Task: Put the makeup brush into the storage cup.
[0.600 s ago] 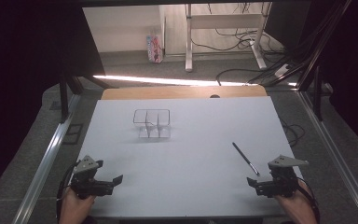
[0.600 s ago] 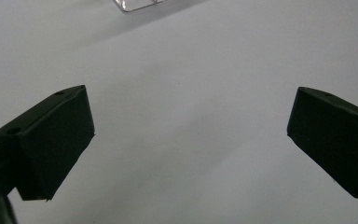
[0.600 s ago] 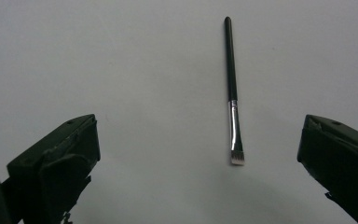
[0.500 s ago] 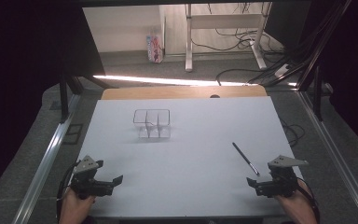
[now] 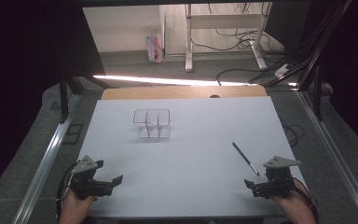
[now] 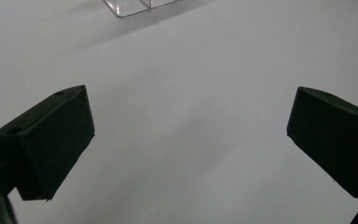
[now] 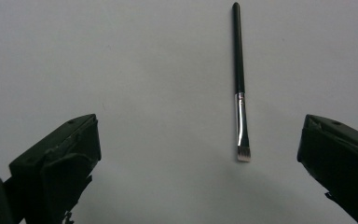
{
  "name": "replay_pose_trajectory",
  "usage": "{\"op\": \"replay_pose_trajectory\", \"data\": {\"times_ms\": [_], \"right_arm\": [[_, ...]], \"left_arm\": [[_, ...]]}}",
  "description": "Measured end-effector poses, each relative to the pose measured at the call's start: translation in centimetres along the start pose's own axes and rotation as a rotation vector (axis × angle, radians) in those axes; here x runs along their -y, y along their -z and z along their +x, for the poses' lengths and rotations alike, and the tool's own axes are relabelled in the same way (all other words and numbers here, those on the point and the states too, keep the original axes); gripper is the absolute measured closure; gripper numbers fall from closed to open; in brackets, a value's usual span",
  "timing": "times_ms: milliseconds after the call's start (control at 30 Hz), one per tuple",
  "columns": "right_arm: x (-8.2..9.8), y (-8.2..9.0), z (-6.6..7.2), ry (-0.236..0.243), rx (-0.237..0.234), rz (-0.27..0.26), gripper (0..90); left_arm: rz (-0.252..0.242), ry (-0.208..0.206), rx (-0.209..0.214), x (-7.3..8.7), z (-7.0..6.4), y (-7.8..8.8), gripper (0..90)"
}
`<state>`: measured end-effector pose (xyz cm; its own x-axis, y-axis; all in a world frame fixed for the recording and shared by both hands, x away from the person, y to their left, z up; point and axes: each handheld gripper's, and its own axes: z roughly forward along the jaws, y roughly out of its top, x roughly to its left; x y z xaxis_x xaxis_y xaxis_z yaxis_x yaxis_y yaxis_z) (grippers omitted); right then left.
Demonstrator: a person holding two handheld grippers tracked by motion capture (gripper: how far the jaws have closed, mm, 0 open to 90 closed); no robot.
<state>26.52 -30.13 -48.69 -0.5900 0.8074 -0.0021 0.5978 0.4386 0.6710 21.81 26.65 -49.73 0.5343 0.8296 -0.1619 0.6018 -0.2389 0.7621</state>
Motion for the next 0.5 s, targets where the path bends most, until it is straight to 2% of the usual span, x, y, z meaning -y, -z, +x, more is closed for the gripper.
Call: {"op": "replay_pose_trajectory", "data": {"times_ms": [100,200,500], "right_arm": [[0.02,-0.03,-0.08,-0.011,-0.003,0.002,0.0],[0.01,-0.12,-0.26,-0.021,-0.002,0.016,0.0],[-0.45,0.13,-0.33,-0.009,0.019,0.004,0.0]], "left_arm": [[0.006,0.009,0.006,0.01,0.06,-0.04,1.2],[0.016,-0.005,-0.009,0.04,-0.01,-0.12,1.2],[0.03,-0.02,-0.01,0.04,-0.11,-0.24,1.2]]}}
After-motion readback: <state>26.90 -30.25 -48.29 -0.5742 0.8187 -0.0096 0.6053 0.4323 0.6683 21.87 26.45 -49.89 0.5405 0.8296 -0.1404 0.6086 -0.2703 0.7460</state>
